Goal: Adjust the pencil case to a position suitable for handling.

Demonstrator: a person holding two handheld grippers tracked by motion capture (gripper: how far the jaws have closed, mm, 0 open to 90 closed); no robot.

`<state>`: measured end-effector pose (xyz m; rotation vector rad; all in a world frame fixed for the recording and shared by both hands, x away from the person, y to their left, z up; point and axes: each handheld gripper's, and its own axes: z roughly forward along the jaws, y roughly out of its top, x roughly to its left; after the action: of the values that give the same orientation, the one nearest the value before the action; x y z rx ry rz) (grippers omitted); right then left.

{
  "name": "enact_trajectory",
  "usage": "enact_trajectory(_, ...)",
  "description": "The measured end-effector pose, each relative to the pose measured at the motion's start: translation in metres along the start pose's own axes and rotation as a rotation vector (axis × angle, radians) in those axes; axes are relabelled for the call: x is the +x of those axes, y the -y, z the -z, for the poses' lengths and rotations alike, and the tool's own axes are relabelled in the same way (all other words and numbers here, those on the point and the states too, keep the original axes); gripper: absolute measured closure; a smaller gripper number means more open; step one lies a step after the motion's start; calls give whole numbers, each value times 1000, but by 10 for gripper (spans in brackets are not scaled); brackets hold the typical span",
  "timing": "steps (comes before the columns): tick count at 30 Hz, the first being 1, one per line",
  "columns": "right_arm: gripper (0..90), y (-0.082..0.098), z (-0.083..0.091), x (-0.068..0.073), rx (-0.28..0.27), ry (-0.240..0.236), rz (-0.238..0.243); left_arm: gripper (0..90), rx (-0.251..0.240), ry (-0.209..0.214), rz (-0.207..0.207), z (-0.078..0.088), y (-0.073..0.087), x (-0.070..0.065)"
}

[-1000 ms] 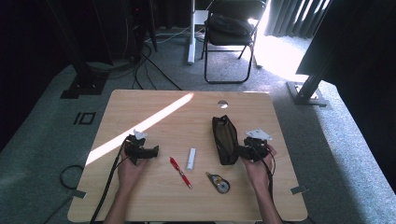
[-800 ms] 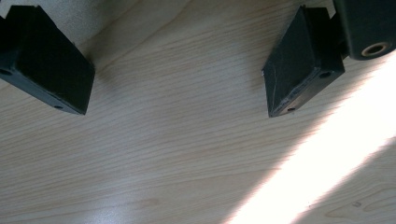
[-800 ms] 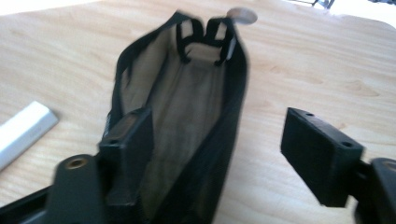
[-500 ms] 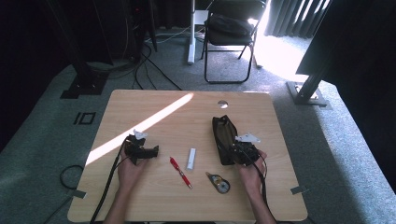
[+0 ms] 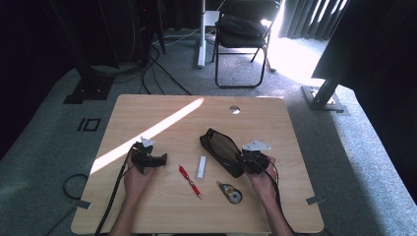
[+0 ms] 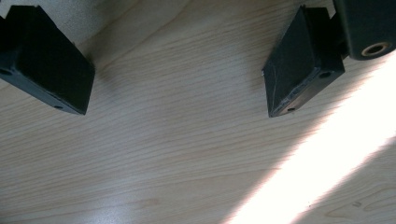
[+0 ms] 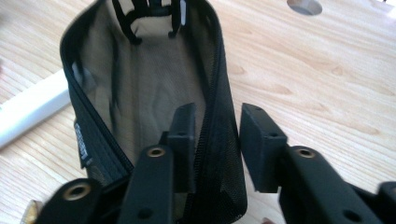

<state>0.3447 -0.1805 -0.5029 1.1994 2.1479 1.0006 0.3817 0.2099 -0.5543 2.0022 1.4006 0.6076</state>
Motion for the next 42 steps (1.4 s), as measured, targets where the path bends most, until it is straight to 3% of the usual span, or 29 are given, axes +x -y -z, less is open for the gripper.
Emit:
enact_trajectory(5,444,-4,27,-1,-64,-16,-12,89,0,0,1,0,0,0)
enact_trajectory(9,383,2,35,2,-55,-51,-31,89,0,0,0,0,0,0)
enact_trajectory(12,315,11,33,12,-25,-50,-9,89,0,0,0,0,0,0)
enact_trajectory(15,251,14,24,17,2,-8,-1,89,0,0,0,0,0,0)
enact_trajectory(18,244,14,23,19,-13,5,-13,88,0,0,0,0,0,0)
enact_trajectory(20,285,12,27,19,-56,20,-41,89,0,0,0,0,0,0)
enact_trajectory(24,378,14,28,15,-70,45,-95,89,0,0,1,0,0,0)
enact_trajectory(26,472,16,25,13,-53,80,-103,89,0,0,0,0,0,0)
enact_trajectory(27,472,16,25,13,-53,80,-103,89,0,0,0,0,0,0)
enact_trajectory(31,586,16,16,12,-6,94,-80,89,0,0,0,0,0,0)
enact_trajectory(34,654,15,9,12,32,78,-30,89,0,0,1,0,0,0)
enact_trajectory(42,699,9,2,8,18,2,50,89,0,0,1,0,0,0)
